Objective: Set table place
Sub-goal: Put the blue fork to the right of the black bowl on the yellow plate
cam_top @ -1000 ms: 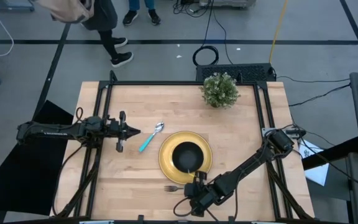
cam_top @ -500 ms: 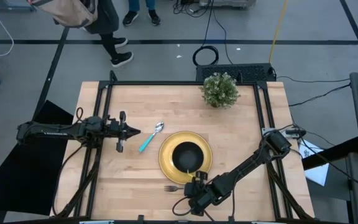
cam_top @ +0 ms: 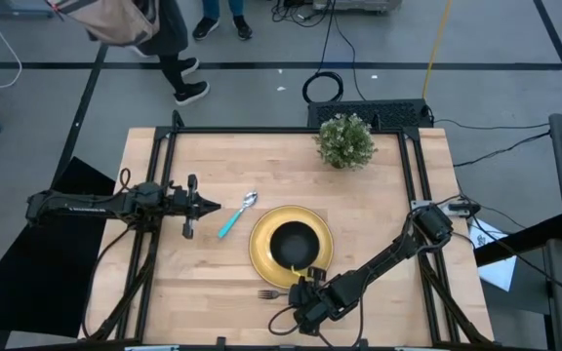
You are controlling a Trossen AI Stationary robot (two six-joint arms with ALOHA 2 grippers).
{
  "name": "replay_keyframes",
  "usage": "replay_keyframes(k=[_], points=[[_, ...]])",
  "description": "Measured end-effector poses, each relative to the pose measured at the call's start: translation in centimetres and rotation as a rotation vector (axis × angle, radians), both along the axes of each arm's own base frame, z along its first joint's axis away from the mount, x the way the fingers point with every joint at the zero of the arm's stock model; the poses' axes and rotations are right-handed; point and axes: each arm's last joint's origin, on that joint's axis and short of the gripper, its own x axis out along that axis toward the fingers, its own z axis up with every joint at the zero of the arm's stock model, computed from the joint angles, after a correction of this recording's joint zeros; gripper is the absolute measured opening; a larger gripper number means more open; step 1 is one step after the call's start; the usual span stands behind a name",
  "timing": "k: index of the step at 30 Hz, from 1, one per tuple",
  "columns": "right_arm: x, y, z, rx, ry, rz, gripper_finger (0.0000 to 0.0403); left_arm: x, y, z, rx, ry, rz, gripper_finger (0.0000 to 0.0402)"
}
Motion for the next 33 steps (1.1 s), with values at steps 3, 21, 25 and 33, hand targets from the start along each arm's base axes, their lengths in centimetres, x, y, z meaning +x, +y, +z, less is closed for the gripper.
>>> replay_keyframes(k=[3, 21, 25, 33], points=[[0.1, -0.1, 0.0, -0.023, -0.017, -0.008, 0.0134, 0.0, 0.0, 0.0, 0.0, 0.003, 0.0, 0.0024], [0.5, -0.8, 0.1, -0.11, -0.057, -0.001, 0.0122, 0.0, 0.0, -0.1, 0.001, 0.005, 0.0, 0.0024], [0.7, -1.1, 0.1, -0.12, -0.056, 0.009, 0.0106, 0.0, 0.0, -0.1, 0.001, 0.011, 0.0, 0.0024], [1.0, -0.9, 0.2, -0.1, -0.075, 0.061, 0.0087, 0.0, 0.0, -0.2, 0.013, 0.024, -0.002, 0.0024]])
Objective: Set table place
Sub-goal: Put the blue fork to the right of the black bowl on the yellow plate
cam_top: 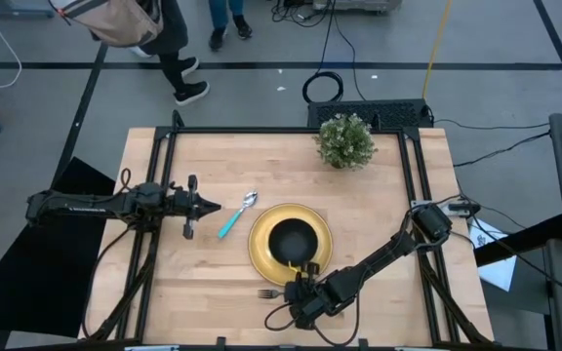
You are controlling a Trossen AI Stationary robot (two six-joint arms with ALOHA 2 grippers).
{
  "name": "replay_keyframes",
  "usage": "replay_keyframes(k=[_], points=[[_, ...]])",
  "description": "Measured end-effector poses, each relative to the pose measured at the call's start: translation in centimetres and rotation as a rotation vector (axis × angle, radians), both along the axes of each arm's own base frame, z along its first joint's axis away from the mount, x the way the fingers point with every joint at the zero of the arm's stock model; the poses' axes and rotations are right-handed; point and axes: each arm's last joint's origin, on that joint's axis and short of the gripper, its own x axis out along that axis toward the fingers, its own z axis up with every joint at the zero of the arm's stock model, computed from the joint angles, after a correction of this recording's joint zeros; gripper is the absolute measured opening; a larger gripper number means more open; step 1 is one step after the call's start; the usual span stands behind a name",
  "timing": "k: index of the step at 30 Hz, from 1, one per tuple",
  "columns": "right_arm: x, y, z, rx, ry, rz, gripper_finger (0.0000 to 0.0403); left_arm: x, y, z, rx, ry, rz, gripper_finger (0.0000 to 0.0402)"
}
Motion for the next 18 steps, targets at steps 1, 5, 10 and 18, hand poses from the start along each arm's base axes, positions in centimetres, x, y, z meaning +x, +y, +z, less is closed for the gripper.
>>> replay_keyframes(k=[1, 5, 10, 18], points=[[0.0, 0.0, 0.0, 0.001, -0.003, 0.005, 0.0087, 0.0, 0.0, 0.0, 0.008, 0.005, -0.001, 0.0024], [-0.1, 0.0, -0.1, -0.006, 0.004, 0.017, 0.0088, 0.0, 0.0, -0.1, 0.011, 0.011, -0.002, 0.0024], [-0.5, -0.5, -1.3, 0.026, 0.001, 0.012, 0.0105, 0.0, 0.0, -0.1, 0.011, 0.012, -0.002, 0.0024], [-0.9, -1.1, -2.8, 0.074, -0.017, -0.018, 0.0125, 0.0, 0.0, -0.1, 0.011, 0.012, -0.005, 0.0024]])
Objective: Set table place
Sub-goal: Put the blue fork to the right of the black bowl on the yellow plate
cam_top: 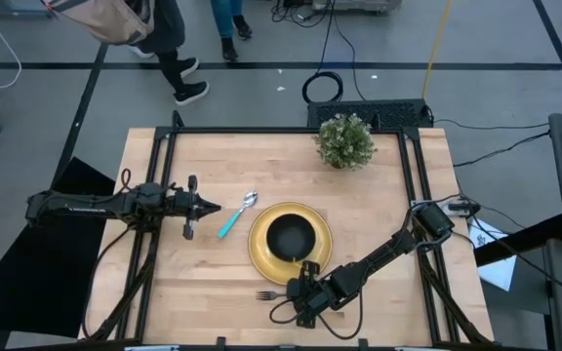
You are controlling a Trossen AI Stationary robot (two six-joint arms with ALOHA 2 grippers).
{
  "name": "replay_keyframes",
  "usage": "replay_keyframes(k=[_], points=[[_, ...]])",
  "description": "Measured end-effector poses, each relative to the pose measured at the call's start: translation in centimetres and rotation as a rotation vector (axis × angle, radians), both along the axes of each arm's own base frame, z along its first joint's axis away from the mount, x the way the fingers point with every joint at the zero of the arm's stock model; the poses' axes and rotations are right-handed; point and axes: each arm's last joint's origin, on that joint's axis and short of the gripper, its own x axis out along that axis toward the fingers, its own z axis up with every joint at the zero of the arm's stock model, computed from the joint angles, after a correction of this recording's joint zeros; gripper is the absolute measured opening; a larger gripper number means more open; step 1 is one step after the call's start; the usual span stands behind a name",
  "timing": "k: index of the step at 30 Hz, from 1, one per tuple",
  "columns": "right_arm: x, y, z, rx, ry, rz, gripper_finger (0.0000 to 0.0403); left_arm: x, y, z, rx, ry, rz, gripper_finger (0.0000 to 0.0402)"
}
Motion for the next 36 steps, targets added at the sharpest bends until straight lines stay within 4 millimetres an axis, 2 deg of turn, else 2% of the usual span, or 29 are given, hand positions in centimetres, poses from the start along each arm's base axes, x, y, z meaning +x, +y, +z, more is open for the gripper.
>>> replay_keyframes(k=[12, 20, 25, 36], points=[[-0.1, 0.0, -0.2, -0.011, 0.014, 0.016, 0.0099, 0.0, 0.0, 0.0, 0.002, 0.0, 0.0, 0.0024], [-0.1, -0.1, -0.3, -0.009, 0.019, 0.013, 0.0059, 0.0, 0.0, 0.0, 0.001, 0.0, 0.0, 0.0024], [0.0, -0.1, -0.2, -0.001, 0.009, 0.01, 0.0012, 0.0, 0.0, 0.0, 0.0, 0.0, 0.001, 0.0024], [0.1, 0.1, 1.1, 0.021, -0.049, 0.033, 0.0004, 0.0, 0.0, 0.0, 0.0, 0.003, 0.001, 0.0024]])
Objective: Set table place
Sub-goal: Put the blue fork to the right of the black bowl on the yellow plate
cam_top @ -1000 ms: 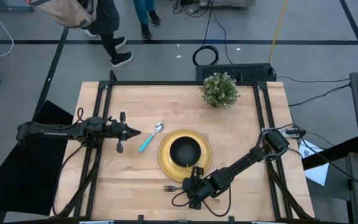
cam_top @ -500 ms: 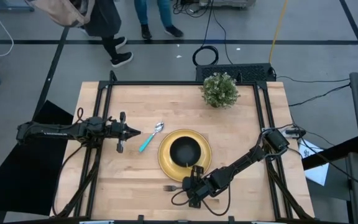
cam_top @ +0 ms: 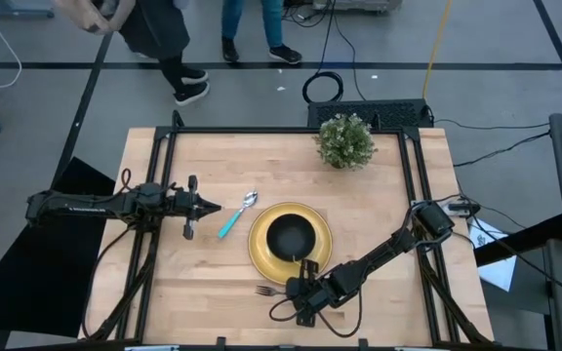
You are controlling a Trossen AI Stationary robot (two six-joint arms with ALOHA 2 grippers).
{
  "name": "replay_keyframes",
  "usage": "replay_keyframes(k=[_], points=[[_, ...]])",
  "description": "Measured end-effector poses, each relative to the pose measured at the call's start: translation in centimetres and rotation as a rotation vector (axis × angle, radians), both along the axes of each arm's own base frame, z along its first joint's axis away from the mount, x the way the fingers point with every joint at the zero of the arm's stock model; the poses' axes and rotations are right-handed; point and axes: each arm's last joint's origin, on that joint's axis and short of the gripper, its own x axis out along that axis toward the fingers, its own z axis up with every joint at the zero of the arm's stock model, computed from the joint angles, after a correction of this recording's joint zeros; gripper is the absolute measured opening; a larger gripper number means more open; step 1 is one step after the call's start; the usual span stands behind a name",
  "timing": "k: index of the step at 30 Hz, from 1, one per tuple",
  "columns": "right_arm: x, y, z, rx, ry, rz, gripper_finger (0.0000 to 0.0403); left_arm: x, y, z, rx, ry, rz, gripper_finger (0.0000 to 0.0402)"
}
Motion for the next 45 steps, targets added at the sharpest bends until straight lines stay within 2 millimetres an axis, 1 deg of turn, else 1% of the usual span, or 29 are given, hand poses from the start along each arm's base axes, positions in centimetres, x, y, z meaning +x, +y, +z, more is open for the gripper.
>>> replay_keyframes(k=[5, 13, 19, 24, 43, 45], points=[[-0.1, 0.1, 0.7, 0.0, -0.018, 0.012, 0.0002, 0.0, 0.0, 0.0, 0.0, 0.002, 0.0, 0.0024], [0.1, 0.2, 0.9, -0.026, -0.036, 0.024, 0.0001, 0.0, 0.0, 0.0, -0.004, 0.002, 0.001, 0.0024], [1.1, 0.9, 3.0, -0.036, -0.093, 0.078, 0.0, 0.0, 0.0, 0.0, -0.004, 0.002, 0.001, 0.0024], [1.2, 1.1, 4.0, -0.074, -0.074, 0.085, 0.0, 0.0, 0.0, 0.0, -0.004, 0.002, 0.001, 0.0024], [0.9, 1.5, 4.6, -0.08, -0.074, 0.069, 0.0, 0.0, 0.0, 0.0, -0.012, 0.001, 0.002, 0.0024], [0.8, 1.4, 5.0, -0.095, -0.083, 0.069, 0.0, 0.0, 0.0, 0.0, -0.012, 0.001, 0.002, 0.0024]])
